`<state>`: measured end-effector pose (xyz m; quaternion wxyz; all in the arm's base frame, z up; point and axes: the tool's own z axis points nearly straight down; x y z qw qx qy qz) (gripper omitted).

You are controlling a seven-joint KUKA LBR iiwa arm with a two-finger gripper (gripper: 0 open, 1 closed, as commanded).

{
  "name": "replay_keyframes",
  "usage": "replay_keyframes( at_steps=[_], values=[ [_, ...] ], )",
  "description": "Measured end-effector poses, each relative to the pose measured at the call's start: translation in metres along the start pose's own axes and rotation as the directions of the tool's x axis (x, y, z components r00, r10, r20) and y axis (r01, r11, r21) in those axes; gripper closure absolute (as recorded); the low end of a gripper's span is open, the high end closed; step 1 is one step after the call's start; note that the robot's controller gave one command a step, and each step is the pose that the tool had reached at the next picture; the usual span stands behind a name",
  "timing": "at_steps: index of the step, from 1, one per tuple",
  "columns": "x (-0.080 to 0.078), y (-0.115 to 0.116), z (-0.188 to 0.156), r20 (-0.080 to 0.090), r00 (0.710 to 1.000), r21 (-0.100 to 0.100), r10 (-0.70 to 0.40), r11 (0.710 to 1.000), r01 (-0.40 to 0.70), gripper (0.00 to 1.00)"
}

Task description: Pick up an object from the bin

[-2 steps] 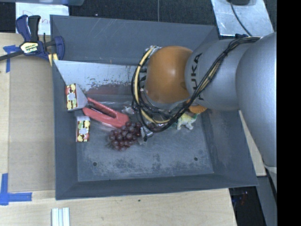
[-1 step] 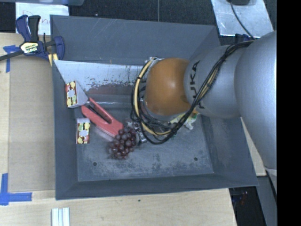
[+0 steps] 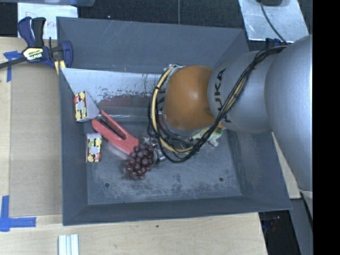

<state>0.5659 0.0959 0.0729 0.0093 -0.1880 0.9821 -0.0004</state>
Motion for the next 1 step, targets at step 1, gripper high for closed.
replay_keyframes(
  at_steps=[1],
  values=[
    [0.0038,0.001,-0.0231,-0.014,1.0,-0.003,0.0,1.0,0.0,1.0]
  ],
)
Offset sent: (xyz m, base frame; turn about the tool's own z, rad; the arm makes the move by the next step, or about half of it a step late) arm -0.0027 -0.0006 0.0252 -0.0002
